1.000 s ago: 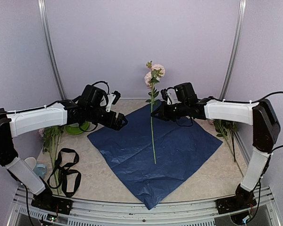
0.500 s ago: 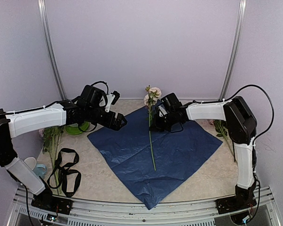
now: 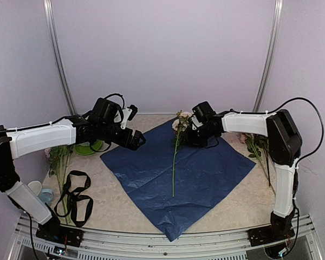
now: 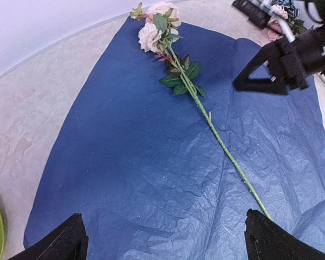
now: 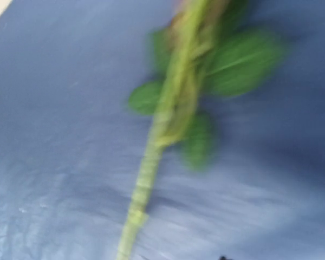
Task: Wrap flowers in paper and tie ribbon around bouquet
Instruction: Place the fake flower on the flattened wrapping paper, then pick up the fake flower from the corner of the board.
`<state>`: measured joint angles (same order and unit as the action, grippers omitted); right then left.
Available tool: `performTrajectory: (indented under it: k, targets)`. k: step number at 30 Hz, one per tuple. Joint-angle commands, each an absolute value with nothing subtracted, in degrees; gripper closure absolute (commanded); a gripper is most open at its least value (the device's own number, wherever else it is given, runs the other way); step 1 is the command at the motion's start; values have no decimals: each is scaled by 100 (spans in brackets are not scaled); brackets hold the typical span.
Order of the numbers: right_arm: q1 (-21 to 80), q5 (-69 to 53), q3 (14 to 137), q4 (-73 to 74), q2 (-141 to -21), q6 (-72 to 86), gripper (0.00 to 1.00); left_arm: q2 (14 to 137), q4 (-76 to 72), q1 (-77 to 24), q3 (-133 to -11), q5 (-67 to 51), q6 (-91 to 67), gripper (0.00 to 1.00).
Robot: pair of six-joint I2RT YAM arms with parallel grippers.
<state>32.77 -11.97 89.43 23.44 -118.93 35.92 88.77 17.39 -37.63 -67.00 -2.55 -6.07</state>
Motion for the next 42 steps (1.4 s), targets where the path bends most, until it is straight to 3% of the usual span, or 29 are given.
performTrajectory:
  k: [1, 7, 8, 12, 14, 16, 20, 34, 36, 39, 42]
  targets:
    - [2576, -281, 8467, 3182, -10396, 2851, 56, 8652, 1683, -3727, -6652, -226, -587, 1]
    - [1054, 1043, 7155, 4224, -9274, 2462, 59, 8607, 1687, -3735, -6645, -280, -596, 1]
    - [834, 1293, 6953, 4240, -9125, 2453, 55, 8603, 1681, -3736, -6645, -281, -593, 1]
    - [9, 1855, 6243, 3957, -8676, 2396, 23, 8574, 1686, -3744, -6649, -286, -592, 1]
    - [-324, 1684, 6046, 3761, -8686, 2248, 21, 8570, 1683, -3746, -6642, -278, -594, 1]
    - [-591, 1440, 5909, 3577, -8801, 2127, 27, 8576, 1684, -3744, -6643, -277, -589, 1]
    - [-804, 1311, 5807, 3266, -9037, 1987, 50, 8608, 1686, -3745, -6637, -254, -576, 1]
    - [-1010, 1631, 5661, 2862, -9853, 1626, 69, 8716, 1693, -3755, -6636, -272, -576, 1]
    - [-1011, 1492, 5654, 2815, -9928, 1477, 75, 8729, 1692, -3758, -6630, -287, -580, 1]
    - [-1010, 1547, 5646, 2824, -9993, 1371, 92, 8728, 1694, -3753, -6632, -274, -572, 1]
    - [-1011, 1597, 5644, 2809, -9914, 1193, 100, 8730, 1696, -3764, -6632, -272, -567, 1]
